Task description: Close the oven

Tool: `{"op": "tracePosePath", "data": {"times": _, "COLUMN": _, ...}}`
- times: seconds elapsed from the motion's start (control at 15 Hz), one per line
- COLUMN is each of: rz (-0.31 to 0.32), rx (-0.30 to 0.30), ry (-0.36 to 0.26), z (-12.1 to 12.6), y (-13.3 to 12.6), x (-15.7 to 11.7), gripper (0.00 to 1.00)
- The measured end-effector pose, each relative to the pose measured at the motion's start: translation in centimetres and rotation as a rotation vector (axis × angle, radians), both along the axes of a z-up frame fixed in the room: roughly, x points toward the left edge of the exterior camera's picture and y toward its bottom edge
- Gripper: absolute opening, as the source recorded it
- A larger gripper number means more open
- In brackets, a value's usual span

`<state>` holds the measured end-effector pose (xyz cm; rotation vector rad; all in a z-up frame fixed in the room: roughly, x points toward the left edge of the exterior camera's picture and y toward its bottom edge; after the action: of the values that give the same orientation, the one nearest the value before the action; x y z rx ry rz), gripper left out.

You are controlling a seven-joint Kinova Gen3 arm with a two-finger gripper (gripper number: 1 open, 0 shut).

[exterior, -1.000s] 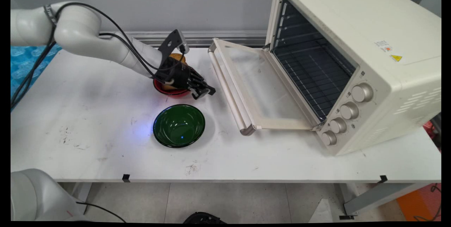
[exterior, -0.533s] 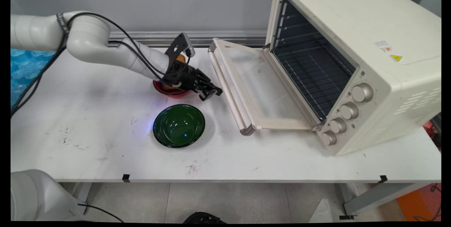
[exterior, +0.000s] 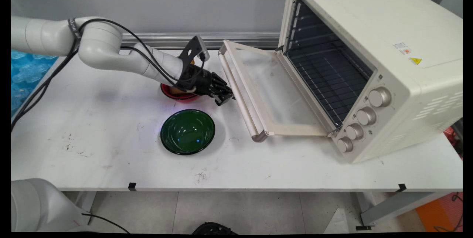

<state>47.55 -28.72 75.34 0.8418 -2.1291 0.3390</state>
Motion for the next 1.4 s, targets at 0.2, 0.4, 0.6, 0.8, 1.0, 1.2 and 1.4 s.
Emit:
{"op": "tracePosePath", "data": {"times": 0.2, "rz": -0.008, "rx": -0.008, "ry": 0.008, "z": 0.0, "y": -0.1, "x": -0.2, "gripper": 0.00}}
{"op": "tracePosePath", "data": {"times": 0.4, "rz": -0.015, "rx": -0.017, "ry": 0.014, "z": 0.1, "y": -0.2, "x": -0.4, "gripper": 0.00}}
{"op": "tracePosePath", "data": {"times": 0.6, "rz": -0.020, "rx": -0.027, "ry": 0.020, "z": 0.4, "y": -0.4, "x": -0.5, "gripper": 0.00}}
{"op": "tracePosePath", "data": {"times": 0.8, "rz": -0.023, "rx": -0.040, "ry": 0.025, "z": 0.8, "y": -0.8, "x": -0.6, "gripper": 0.00}}
{"op": "tracePosePath", "data": {"times": 1.0, "rz": -0.028, "rx": -0.055, "ry": 0.031, "z": 1.6, "y": -1.6, "x": -0.8, "gripper": 0.00}}
{"op": "tracePosePath", "data": {"times": 1.2, "rz": -0.035, "rx": -0.072, "ry": 0.037, "z": 2.6, "y": -2.7, "x": -1.2, "gripper": 0.00}}
{"op": "tracePosePath", "data": {"times": 1.4, "rz": -0.042, "rx": -0.086, "ry": 0.044, "z": 3.6, "y": -4.0, "x": -1.8, "gripper": 0.00}}
